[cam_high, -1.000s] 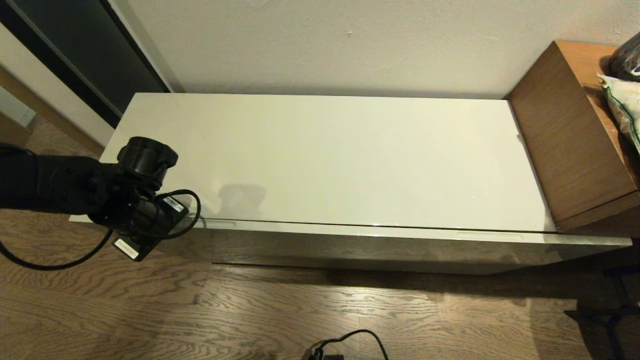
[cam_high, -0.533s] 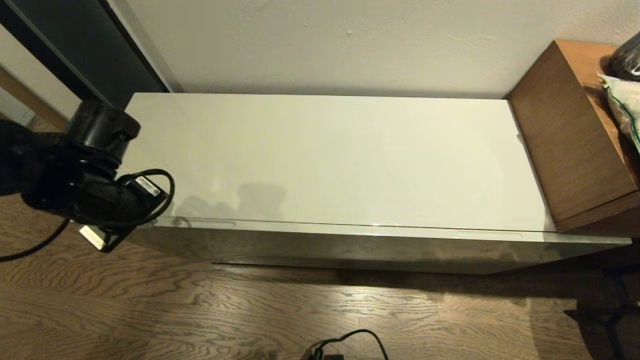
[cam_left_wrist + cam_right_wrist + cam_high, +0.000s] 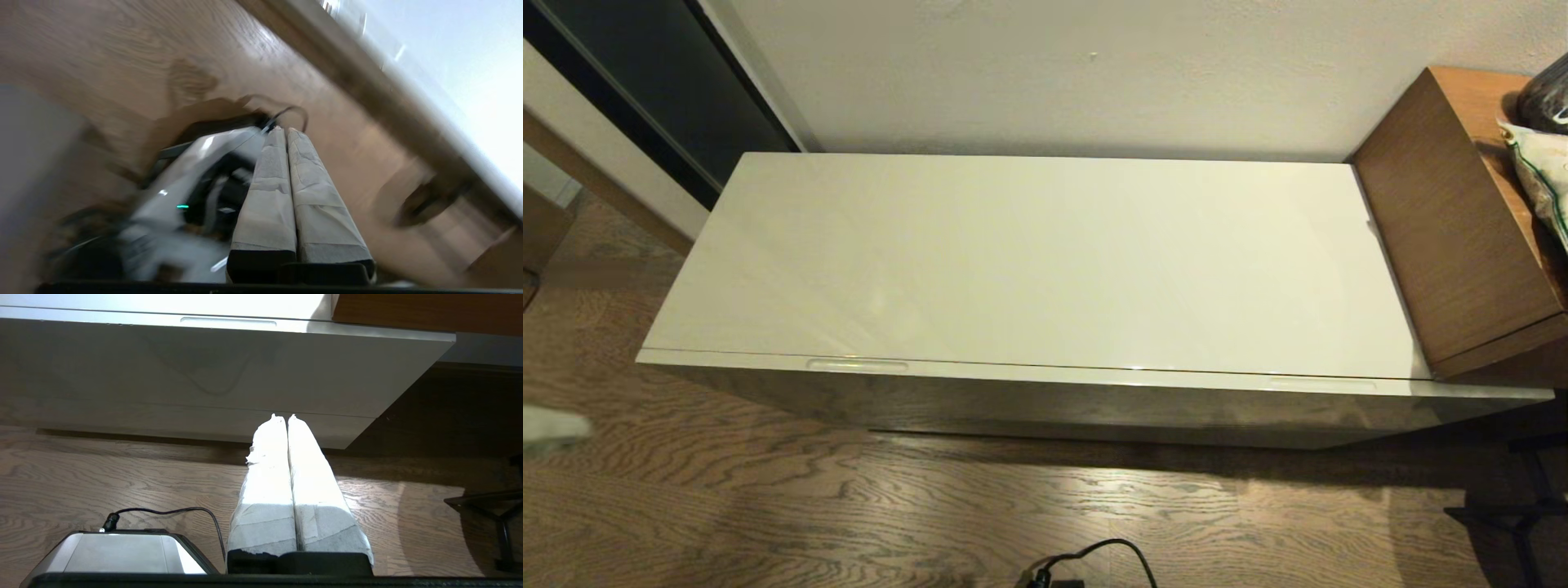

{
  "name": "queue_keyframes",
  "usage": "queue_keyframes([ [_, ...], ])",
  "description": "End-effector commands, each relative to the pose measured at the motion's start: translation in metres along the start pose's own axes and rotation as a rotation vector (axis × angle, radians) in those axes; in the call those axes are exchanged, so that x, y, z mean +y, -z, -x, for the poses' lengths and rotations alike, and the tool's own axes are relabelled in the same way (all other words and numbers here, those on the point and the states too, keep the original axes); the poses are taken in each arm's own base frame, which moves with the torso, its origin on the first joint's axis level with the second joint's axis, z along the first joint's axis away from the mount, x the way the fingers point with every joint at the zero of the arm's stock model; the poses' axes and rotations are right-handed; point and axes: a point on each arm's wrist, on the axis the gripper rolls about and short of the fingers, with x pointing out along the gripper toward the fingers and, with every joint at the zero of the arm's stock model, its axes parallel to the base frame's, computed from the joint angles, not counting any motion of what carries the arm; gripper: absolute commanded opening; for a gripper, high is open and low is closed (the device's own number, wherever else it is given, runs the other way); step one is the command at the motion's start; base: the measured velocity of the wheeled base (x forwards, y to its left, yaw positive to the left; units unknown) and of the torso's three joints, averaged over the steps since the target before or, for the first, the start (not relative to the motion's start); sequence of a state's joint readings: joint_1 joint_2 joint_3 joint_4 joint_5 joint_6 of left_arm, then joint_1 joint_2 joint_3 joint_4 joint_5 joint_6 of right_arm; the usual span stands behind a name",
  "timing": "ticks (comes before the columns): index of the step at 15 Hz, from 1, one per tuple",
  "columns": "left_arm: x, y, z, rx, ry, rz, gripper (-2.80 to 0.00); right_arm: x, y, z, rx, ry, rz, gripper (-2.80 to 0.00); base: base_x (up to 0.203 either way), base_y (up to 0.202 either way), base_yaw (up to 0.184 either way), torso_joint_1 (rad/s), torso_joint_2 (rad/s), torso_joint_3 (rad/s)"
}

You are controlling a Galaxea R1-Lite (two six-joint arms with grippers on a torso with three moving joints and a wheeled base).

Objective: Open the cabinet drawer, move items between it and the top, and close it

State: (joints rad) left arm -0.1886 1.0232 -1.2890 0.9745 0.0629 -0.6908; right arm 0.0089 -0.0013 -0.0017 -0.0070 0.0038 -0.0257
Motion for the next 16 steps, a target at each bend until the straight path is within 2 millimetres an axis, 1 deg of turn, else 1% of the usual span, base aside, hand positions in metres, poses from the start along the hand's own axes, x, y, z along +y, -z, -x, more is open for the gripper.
queue_keyframes([
  [1, 0.042, 0.045, 0.060, -0.112, 0.095, -0.066, -2.80, 0.000, 0.000, 0.000, 0.002, -0.001, 0.000, -2.80, 0.000, 0.000, 0.000, 0.000, 0.00, 0.000],
  [3, 0.075, 0.083, 0.086, -0.148, 0.112, -0.165, -2.80, 0.000, 0.000, 0.000, 0.001, -0.001, 0.000, -2.80, 0.000, 0.000, 0.000, 0.000, 0.00, 0.000],
  [4, 0.087, 0.097, 0.092, -0.148, 0.101, -0.206, -2.80, 0.000, 0.000, 0.000, 0.002, -0.001, 0.000, -2.80, 0.000, 0.000, 0.000, 0.000, 0.00, 0.000],
  [5, 0.094, 0.111, 0.095, -0.120, 0.059, -0.226, -2.80, 0.000, 0.000, 0.000, 0.001, -0.001, 0.000, -2.80, 0.000, 0.000, 0.000, 0.000, 0.00, 0.000],
  [7, 0.091, 0.124, 0.096, -0.118, 0.014, -0.229, -2.80, 0.000, 0.000, 0.000, 0.001, -0.001, 0.000, -2.80, 0.000, 0.000, 0.000, 0.000, 0.00, 0.000],
  [9, 0.094, 0.136, 0.093, -0.112, 0.015, -0.283, -2.80, 0.000, 0.000, 0.000, 0.002, -0.001, 0.000, -2.80, 0.000, 0.000, 0.000, 0.000, 0.00, 0.000],
  [10, 0.102, 0.150, 0.087, -0.110, 0.010, -0.333, -2.80, 0.000, 0.000, 0.000, 0.001, -0.001, 0.000, -2.80, 0.000, 0.000, 0.000, 0.000, 0.00, 0.000],
  [12, 0.113, 0.167, 0.073, -0.100, 0.005, -0.397, -2.80, 0.000, 0.000, 0.000, 0.001, -0.001, 0.000, -2.80, 0.000, 0.000, 0.000, 0.000, 0.00, 0.000],
  [16, 0.128, 0.188, 0.052, -0.115, 0.014, -0.481, -2.80, 0.000, 0.000, 0.000, 0.002, -0.001, 0.000, -2.80, 0.000, 0.000, 0.000, 0.000, 0.00, 0.000],
])
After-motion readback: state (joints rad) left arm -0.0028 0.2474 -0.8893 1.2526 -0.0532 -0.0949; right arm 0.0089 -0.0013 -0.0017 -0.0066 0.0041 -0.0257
